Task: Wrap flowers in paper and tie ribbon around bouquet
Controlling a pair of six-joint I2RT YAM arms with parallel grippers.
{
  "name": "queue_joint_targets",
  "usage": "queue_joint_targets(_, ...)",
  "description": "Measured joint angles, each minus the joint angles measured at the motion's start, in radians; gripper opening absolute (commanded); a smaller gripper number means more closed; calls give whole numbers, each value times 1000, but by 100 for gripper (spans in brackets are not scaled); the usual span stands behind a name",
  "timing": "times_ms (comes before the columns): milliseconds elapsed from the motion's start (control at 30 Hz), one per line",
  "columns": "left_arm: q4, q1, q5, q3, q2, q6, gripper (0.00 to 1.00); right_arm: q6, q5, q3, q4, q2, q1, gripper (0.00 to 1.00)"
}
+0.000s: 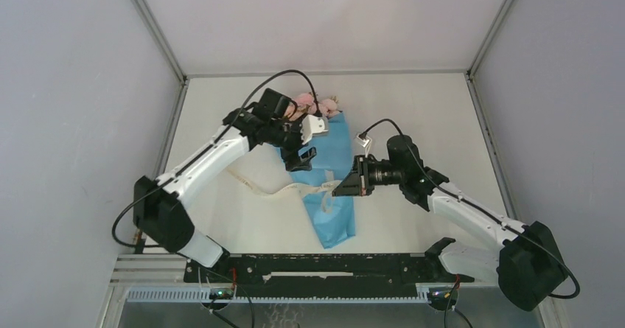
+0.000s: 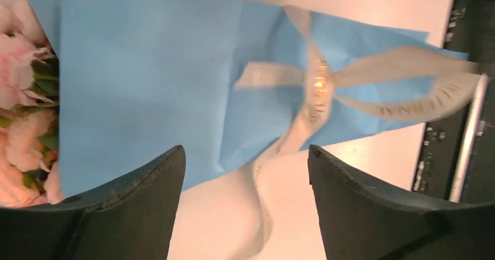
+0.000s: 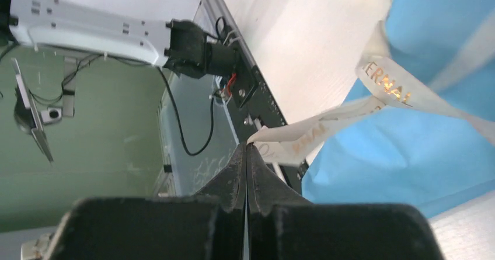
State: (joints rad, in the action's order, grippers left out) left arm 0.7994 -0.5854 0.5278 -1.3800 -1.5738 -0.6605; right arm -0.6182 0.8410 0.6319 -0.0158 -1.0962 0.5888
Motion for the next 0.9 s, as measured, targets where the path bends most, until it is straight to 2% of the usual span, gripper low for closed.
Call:
queue_joint_targets(33,10,3,21,2,32,-15,88,-18,0,0,14,-8,-14,0)
queue_joint_targets(67,21,5,45,6,64,-30,96,-29,-1,0,25,-19,-24,0)
queue_joint_targets(133,41,5,85,8,110,-48,100,-55,-1,0,42,-45,-37,0)
queue_joint_targets(200,49,2,100,8,126,-55,96,-81,-3,0,58,-74,-40,0)
queue_joint_targets(300,69,-4,108,10,109,-56,84,-117,-18,0,77,-92,-39,0)
queue_joint_targets(500,104,-92,195,43,88,-32,95,-224,-87,0,155,-92,-50,0)
queue_joint_targets(667,44,-151,256,97,37,60,94,-303,-175,0,199,-98,-53,0)
queue_joint_targets(733,-9,-154,257,135,21,112,83,-328,-208,0,211,-99,-51,0)
queue_joint_targets(767,-31,-157,254,150,13,136,72,-336,-220,0,217,-99,-51,0)
queue_joint_targets(867,-81,-161,228,167,-4,187,28,-358,-252,0,229,-99,-51,0)
queue_joint_targets(900,-92,-161,220,167,-6,204,8,-361,-259,0,230,-99,-51,0)
